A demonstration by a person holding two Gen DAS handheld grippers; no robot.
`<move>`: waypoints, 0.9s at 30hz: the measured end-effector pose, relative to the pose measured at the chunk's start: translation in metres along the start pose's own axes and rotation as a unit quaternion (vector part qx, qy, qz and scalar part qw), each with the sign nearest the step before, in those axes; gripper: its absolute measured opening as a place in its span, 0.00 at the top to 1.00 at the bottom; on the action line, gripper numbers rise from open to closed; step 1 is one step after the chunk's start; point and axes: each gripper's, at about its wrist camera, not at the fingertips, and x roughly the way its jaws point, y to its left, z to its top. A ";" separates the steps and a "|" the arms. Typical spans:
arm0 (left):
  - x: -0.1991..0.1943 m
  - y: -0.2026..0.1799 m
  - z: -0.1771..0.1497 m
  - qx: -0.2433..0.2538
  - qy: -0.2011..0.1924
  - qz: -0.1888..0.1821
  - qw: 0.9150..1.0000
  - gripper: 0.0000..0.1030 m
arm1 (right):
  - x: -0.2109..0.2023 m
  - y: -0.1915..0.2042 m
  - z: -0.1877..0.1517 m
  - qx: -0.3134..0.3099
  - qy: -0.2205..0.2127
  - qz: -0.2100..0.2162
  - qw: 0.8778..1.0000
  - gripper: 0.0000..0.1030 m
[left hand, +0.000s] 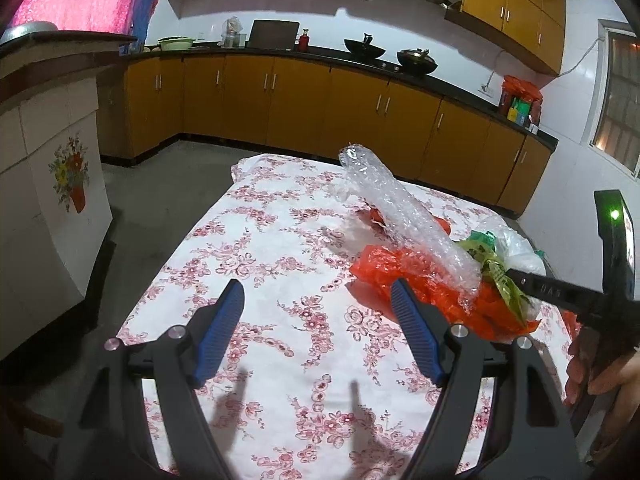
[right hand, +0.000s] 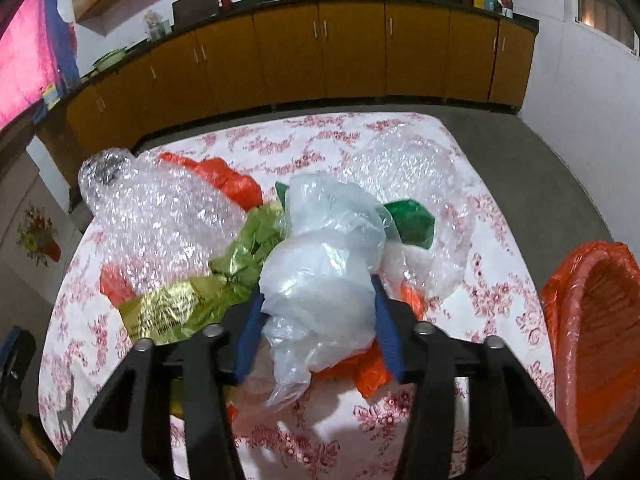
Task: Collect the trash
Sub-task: 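Grasp a clear bag with the right tool while the left tool grasps the green bag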
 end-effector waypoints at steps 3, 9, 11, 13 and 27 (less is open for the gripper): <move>0.001 -0.002 0.001 0.001 0.002 -0.005 1.000 0.27 | -0.003 -0.002 -0.004 -0.001 -0.002 0.009 1.000 0.66; -0.001 -0.013 0.006 0.008 0.001 -0.022 1.000 0.27 | -0.027 -0.012 -0.008 0.007 -0.028 0.027 0.999 0.70; -0.002 -0.020 0.009 0.013 0.000 -0.031 0.999 0.27 | -0.037 -0.017 -0.009 0.011 -0.038 0.030 0.999 0.70; -0.002 -0.030 0.013 0.020 0.000 -0.043 0.999 0.27 | -0.047 -0.022 -0.011 0.014 -0.046 0.031 0.998 0.70; 0.053 -0.128 0.037 0.070 0.074 -0.138 0.985 0.31 | -0.095 -0.089 -0.035 0.041 -0.079 -0.030 0.996 0.70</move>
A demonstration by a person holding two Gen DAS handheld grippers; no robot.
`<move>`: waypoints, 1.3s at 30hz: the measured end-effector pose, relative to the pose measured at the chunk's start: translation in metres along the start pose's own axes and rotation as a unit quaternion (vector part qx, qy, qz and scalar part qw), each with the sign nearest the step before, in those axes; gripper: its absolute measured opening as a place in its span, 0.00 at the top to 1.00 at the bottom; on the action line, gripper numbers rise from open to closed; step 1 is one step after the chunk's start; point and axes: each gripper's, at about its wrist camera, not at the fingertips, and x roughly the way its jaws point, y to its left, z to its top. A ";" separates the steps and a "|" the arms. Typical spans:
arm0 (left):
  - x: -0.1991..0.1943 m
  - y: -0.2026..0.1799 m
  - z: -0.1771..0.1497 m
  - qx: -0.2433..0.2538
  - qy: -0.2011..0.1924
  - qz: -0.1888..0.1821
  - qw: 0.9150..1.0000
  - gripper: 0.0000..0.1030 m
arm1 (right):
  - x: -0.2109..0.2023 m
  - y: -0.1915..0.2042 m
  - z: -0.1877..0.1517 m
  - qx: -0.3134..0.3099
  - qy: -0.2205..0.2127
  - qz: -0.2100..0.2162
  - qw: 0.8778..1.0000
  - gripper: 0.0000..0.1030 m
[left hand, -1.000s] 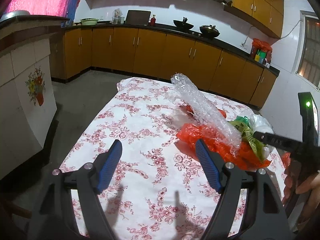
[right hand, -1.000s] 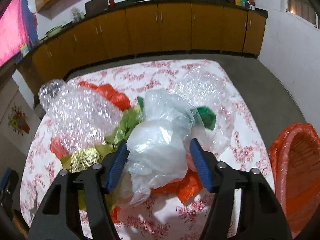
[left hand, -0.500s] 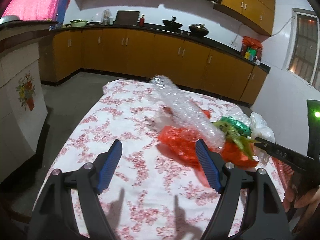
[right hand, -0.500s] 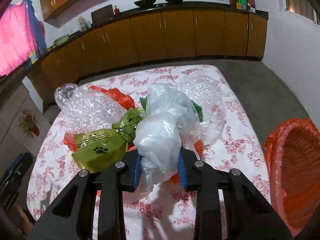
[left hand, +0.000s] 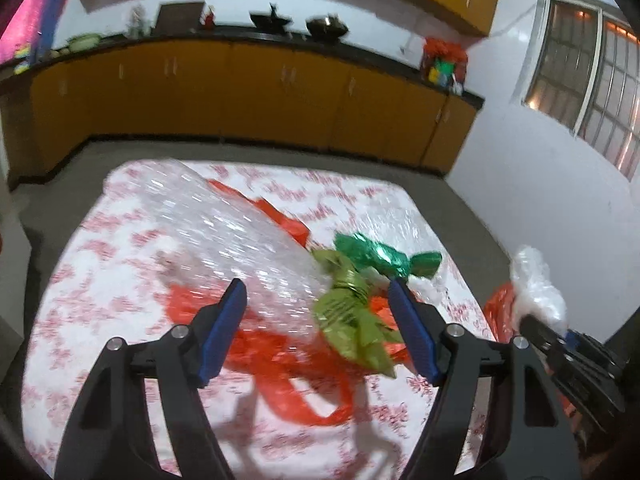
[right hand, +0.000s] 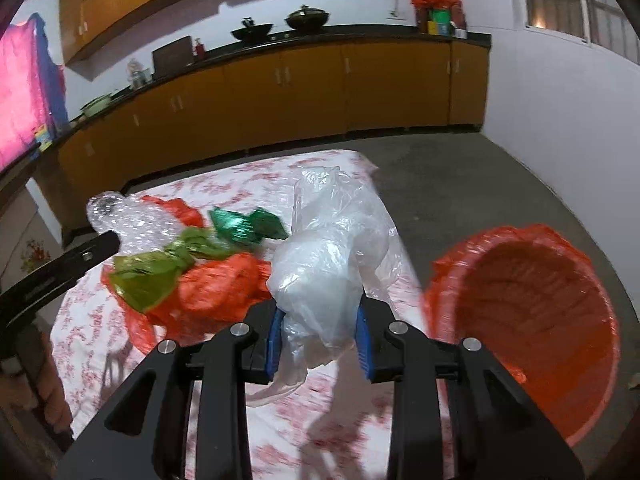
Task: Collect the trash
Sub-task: 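Grasp a clear bag with the right tool while the left tool grasps the green bag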
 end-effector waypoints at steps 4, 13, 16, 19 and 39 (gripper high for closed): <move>0.027 -0.005 -0.004 0.001 0.041 0.002 0.999 0.41 | -0.002 -0.017 -0.005 0.009 0.003 -0.013 1.000 0.70; 0.041 -0.013 -0.018 -0.013 0.079 -0.024 0.997 0.91 | -0.007 -0.033 -0.011 0.020 0.002 -0.017 1.000 0.70; 0.030 -0.017 -0.019 -0.002 0.060 -0.021 0.998 0.94 | -0.013 -0.034 -0.012 0.019 -0.002 -0.018 1.000 0.70; 0.016 -0.019 -0.018 0.004 0.041 -0.021 0.999 0.95 | -0.018 -0.036 -0.012 0.020 -0.006 -0.017 1.000 0.70; -0.086 -0.059 -0.025 0.050 -0.034 -0.070 0.996 0.95 | -0.082 -0.054 -0.017 0.023 -0.055 -0.027 0.998 0.70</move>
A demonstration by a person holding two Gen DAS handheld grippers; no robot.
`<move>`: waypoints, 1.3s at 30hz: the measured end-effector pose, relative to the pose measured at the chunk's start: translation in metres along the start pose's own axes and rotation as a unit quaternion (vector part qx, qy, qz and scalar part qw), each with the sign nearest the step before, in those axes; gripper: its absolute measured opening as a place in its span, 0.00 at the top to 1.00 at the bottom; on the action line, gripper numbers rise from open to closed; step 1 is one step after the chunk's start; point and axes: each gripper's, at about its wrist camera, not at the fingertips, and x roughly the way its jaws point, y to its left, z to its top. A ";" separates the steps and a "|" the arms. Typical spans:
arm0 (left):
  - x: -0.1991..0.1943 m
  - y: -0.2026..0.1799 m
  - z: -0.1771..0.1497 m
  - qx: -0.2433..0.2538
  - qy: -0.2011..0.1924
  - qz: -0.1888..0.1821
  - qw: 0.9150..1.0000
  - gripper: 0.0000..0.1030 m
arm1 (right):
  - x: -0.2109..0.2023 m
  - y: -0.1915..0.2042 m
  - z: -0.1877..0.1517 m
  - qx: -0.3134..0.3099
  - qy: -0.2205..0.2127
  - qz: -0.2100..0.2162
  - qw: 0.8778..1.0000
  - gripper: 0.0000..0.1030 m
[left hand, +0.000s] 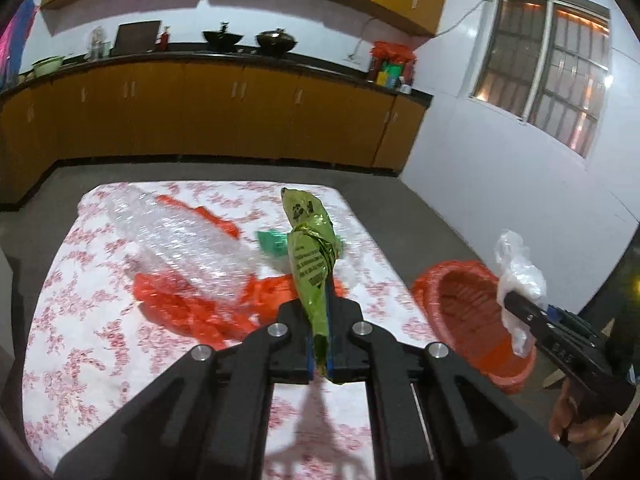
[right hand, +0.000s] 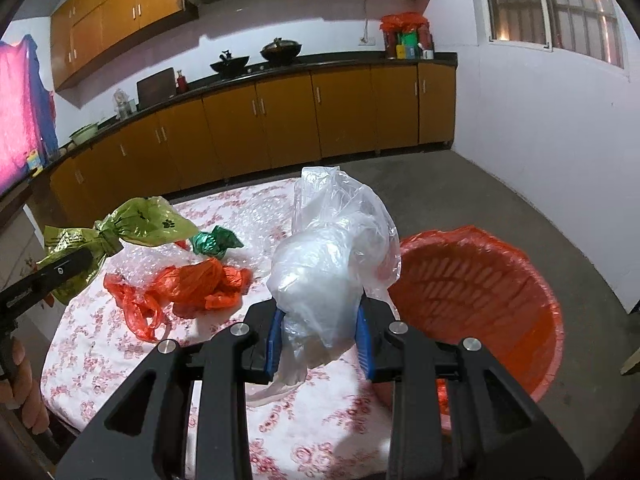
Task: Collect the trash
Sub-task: 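Grasp a clear bag with the right tool while the left tool grasps the green bag, then carry the clear and green bags over the basket and release both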
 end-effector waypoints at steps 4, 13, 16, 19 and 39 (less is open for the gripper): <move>-0.003 -0.028 -0.001 0.019 -0.003 -0.022 1.000 0.95 | -0.011 -0.012 0.001 0.005 -0.010 -0.013 1.000 0.70; 0.001 -0.074 -0.006 0.050 -0.001 -0.058 0.997 0.95 | -0.025 -0.041 -0.004 0.014 -0.022 -0.054 0.998 0.70; 0.006 -0.085 -0.008 0.055 0.004 -0.071 0.996 0.95 | -0.028 -0.050 -0.006 0.022 -0.022 -0.062 0.998 0.70; 0.012 -0.099 -0.011 0.059 0.009 -0.083 0.995 0.95 | -0.030 -0.059 -0.009 0.030 -0.021 -0.069 0.997 0.70; 0.055 -0.162 -0.027 0.088 0.039 -0.148 0.984 0.95 | -0.025 -0.105 -0.015 0.072 -0.013 -0.102 0.992 0.70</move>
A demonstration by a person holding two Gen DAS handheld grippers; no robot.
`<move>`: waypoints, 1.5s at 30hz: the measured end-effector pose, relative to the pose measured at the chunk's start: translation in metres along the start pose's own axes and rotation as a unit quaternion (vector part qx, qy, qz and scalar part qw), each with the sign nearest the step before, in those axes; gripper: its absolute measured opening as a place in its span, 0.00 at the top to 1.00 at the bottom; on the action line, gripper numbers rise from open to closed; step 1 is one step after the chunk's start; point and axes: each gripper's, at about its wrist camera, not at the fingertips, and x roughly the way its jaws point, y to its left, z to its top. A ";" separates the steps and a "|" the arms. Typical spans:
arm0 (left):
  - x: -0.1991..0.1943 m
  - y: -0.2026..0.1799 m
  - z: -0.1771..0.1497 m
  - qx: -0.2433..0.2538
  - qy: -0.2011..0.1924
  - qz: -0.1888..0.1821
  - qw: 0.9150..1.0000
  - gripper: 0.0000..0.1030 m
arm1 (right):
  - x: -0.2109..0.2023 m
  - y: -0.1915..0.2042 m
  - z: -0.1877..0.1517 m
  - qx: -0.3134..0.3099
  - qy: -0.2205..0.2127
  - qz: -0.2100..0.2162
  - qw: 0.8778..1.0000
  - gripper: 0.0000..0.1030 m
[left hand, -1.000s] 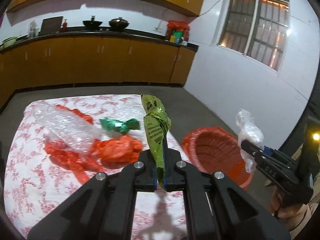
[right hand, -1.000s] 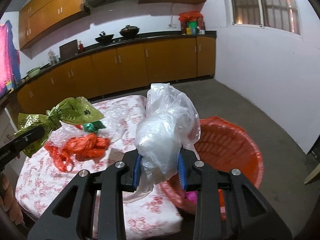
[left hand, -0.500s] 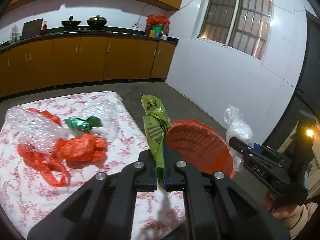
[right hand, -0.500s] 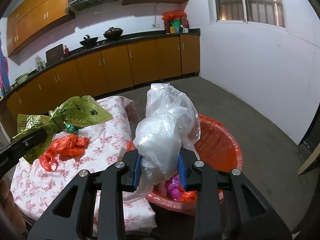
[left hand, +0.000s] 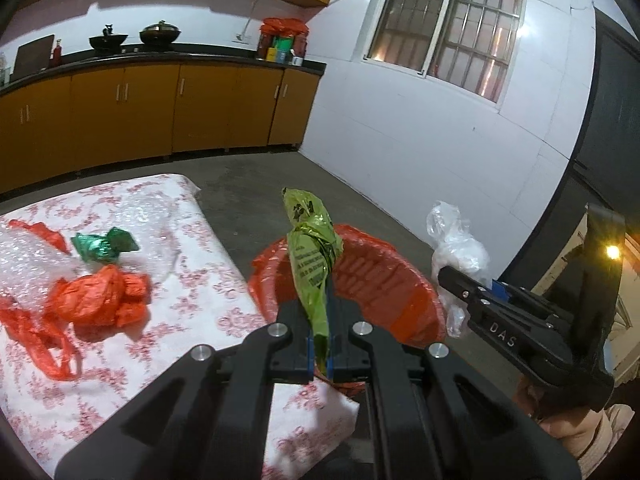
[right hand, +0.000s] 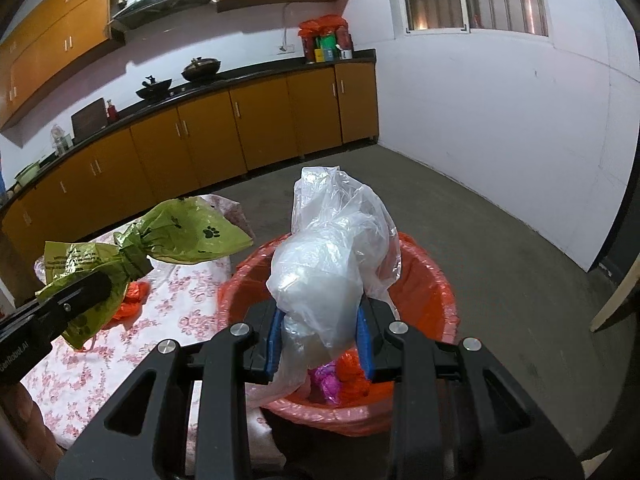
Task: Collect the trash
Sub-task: 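Carry the clear and green bags over the basket and release both, then move both tools back over the bags on the table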
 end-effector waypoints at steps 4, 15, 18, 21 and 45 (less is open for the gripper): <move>0.014 -0.007 0.001 0.006 0.006 -0.006 1.000 0.95 | 0.006 -0.008 0.001 0.008 0.003 -0.004 1.000 0.70; 0.063 -0.022 -0.002 0.000 0.029 -0.027 0.999 0.95 | 0.024 -0.030 0.011 0.040 0.012 -0.007 0.999 0.70; 0.074 -0.024 -0.003 0.000 0.035 -0.032 0.999 0.94 | 0.030 -0.036 0.014 0.049 0.014 -0.007 0.999 0.70; 0.084 -0.022 -0.004 -0.002 0.042 -0.029 0.999 0.93 | 0.035 -0.040 0.016 0.060 0.015 -0.004 0.998 0.69; 0.030 0.060 -0.038 -0.042 0.036 0.117 0.992 0.42 | 0.033 -0.023 0.007 0.032 0.019 0.001 0.999 0.37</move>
